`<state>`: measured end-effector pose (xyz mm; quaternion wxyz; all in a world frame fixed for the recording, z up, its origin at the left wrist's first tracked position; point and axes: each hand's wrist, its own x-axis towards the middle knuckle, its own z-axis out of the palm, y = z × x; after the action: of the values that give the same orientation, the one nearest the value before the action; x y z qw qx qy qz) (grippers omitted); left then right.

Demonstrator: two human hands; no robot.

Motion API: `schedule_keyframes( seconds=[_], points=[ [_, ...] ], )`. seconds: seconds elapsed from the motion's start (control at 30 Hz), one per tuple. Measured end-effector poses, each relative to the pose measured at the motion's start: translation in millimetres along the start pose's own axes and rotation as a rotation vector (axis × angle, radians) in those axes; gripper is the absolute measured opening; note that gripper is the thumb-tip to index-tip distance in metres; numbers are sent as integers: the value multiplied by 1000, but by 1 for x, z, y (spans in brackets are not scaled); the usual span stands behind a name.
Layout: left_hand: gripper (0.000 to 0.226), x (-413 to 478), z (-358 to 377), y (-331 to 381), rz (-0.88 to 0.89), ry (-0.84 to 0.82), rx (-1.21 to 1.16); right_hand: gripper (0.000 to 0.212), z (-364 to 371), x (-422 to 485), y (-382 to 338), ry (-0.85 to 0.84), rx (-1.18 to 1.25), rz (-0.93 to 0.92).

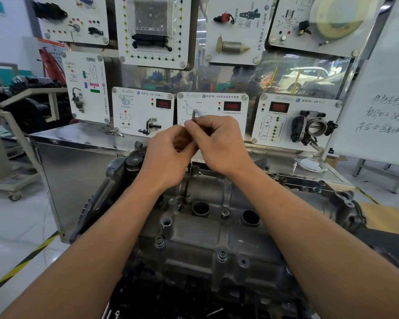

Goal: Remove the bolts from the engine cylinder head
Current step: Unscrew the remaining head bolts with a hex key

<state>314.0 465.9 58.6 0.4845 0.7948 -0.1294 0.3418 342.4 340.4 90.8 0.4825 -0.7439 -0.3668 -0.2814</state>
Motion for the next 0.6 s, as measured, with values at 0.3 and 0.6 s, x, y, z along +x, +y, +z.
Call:
schedule_keyframes(
  seconds=[0.3, 0.6],
  points=[
    [7, 3, 2, -1, -20, 114, -43, 27, 0, 0, 2, -48, -56, 29],
    [22, -4, -3, -2, 65, -48, -50, 27, 4, 0, 2, -111, -114, 12]
  ],
)
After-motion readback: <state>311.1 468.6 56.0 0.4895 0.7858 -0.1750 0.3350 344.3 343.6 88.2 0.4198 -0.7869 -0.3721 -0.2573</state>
